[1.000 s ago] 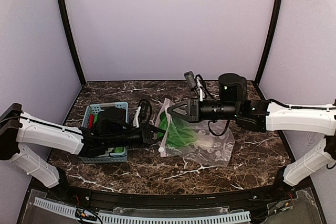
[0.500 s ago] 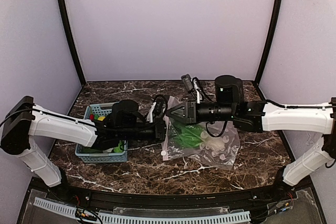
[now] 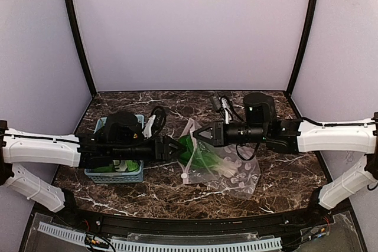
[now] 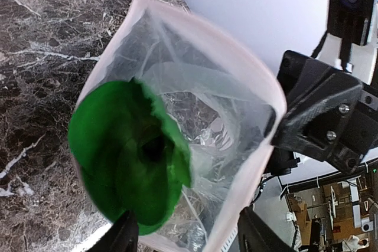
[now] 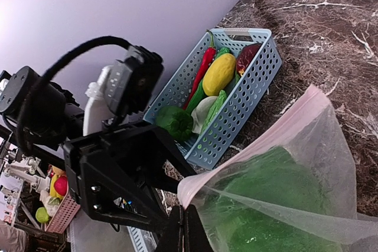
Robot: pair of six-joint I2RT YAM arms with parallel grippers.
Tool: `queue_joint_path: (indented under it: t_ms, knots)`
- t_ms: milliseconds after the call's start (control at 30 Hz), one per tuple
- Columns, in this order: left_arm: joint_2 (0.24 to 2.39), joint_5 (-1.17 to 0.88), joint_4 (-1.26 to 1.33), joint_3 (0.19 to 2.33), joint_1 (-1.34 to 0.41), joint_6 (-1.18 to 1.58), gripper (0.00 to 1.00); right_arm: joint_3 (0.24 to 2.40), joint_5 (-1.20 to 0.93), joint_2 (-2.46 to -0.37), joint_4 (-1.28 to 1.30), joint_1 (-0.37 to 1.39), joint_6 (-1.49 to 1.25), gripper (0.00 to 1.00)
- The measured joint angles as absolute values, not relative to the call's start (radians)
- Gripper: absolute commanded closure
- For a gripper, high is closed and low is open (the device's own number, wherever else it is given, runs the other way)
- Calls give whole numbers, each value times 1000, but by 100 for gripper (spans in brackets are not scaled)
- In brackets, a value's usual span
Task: Place the food in the zip-top bag and seal the zipper
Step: Adjust the fake vegetable in the zipper food storage bag.
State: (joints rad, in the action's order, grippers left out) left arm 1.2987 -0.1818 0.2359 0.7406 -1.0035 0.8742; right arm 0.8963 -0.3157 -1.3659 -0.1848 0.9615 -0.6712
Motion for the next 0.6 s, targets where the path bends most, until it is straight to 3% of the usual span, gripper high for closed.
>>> queue_joint_path:
  t_ms: [200,600]
  knots:
    - [1172,-128,183,685,-1003,877,29,896,-316,-1365,-178,962,-668,100]
    - [1269,-134,165,655,-1003,921,32,896,-316,-1346,-165,962,-663,100]
